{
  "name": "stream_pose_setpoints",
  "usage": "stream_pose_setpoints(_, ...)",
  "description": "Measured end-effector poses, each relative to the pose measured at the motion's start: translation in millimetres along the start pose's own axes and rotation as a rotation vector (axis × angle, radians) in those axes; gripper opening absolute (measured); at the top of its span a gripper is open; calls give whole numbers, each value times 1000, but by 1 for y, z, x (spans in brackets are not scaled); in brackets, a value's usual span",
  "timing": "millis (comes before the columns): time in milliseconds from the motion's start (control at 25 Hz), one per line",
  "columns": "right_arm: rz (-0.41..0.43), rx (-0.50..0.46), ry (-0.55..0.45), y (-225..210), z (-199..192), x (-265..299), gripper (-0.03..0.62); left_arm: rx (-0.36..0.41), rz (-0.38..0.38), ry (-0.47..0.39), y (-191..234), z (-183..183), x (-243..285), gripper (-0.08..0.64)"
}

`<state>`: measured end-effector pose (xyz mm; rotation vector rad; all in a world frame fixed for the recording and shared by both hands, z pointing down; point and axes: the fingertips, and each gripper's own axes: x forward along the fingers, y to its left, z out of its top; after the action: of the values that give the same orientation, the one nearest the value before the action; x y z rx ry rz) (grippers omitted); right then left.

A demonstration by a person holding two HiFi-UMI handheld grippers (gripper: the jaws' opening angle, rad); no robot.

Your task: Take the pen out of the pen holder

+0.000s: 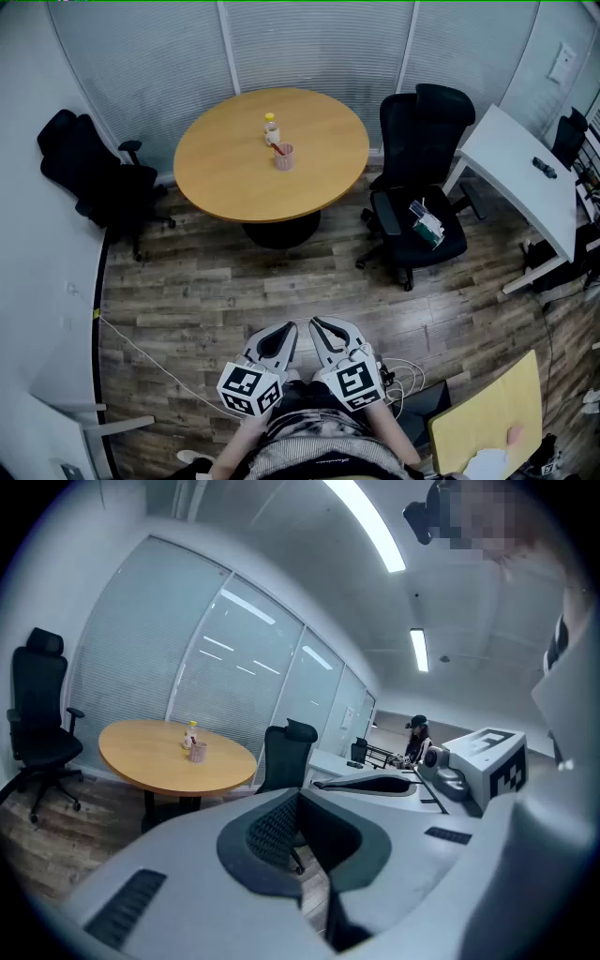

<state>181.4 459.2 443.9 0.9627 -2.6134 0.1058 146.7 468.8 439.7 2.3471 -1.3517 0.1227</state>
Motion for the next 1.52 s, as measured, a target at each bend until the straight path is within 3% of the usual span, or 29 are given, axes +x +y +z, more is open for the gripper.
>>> stream_pose_setpoints(480, 10, -17, -2, 5, -8, 2, 28, -24, 34, -6, 3, -10, -8, 5)
stream_pose_setpoints(720, 36, -17, 12, 1, -8, 26, 28, -43, 39, -10, 26, -8, 3, 5)
stream_pose_setpoints(1240, -16, -10, -24, -61, 44, 144, 28, 15, -36, -29, 124, 64, 79, 5)
stream_pose_setpoints(1520, -38, 3, -25, -74, 61, 192, 28, 18, -68, -13, 164, 83, 101, 5)
